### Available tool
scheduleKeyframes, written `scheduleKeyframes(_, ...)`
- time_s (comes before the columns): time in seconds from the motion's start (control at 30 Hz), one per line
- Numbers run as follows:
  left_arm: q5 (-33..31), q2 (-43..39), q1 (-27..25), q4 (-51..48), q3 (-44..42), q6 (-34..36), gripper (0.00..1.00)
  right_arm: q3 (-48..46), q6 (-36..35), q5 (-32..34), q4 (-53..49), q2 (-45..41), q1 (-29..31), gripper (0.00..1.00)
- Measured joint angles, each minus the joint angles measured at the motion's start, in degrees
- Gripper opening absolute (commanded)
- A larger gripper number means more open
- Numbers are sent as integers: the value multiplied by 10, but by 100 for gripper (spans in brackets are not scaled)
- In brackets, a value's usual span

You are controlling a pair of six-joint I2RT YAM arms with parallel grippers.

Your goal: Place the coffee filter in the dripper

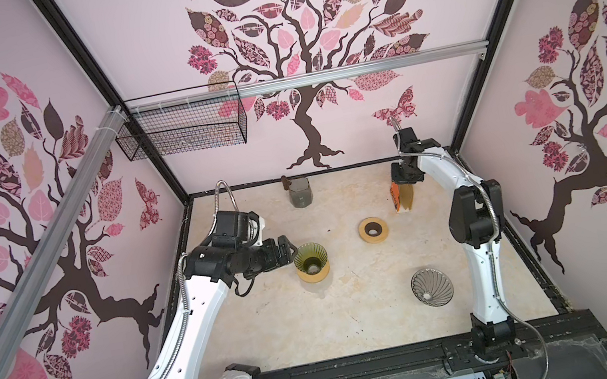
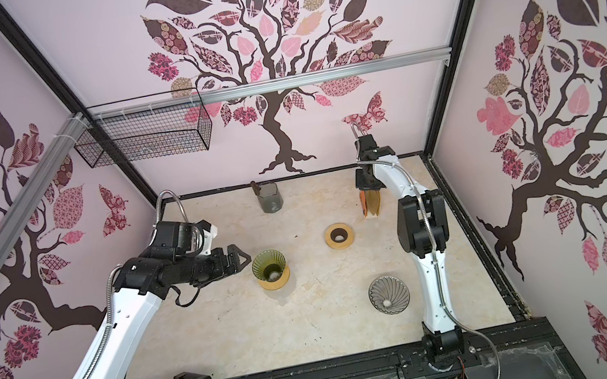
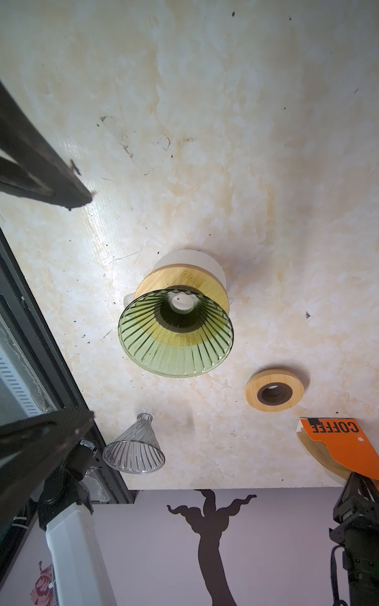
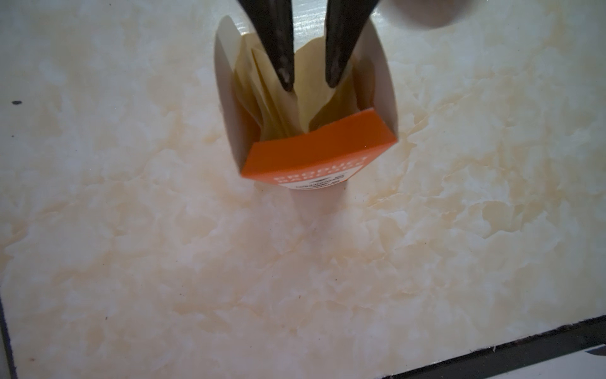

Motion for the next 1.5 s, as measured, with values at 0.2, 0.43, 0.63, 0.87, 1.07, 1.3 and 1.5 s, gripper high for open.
scheduleKeyframes(0.2,0,2,0,0,0,0,98,12,0,8,-10,10,0,22)
scheduleKeyframes(0.43,1,4,0,0,0,0,98,24,0,8,-13,12,0,24)
scheduleKeyframes(0.63,2,6,0,0,0,0,98,23,-1,17,-13,10,0,22)
scheduleKeyframes(0.87,2,6,0,0,0,0,98,22,-2,22,-13,9,0,22)
scheduleKeyframes(1.07,3,7,0,0,0,0,98,22,-2,22,-13,9,0,23)
scheduleKeyframes(1.3,4,7,0,1,0,0,98,21,-2,21,-13,2,0,24)
scheduleKeyframes(1.5,5,8,0,1,0,0,98,21,-2,25,-13,-16,0,24)
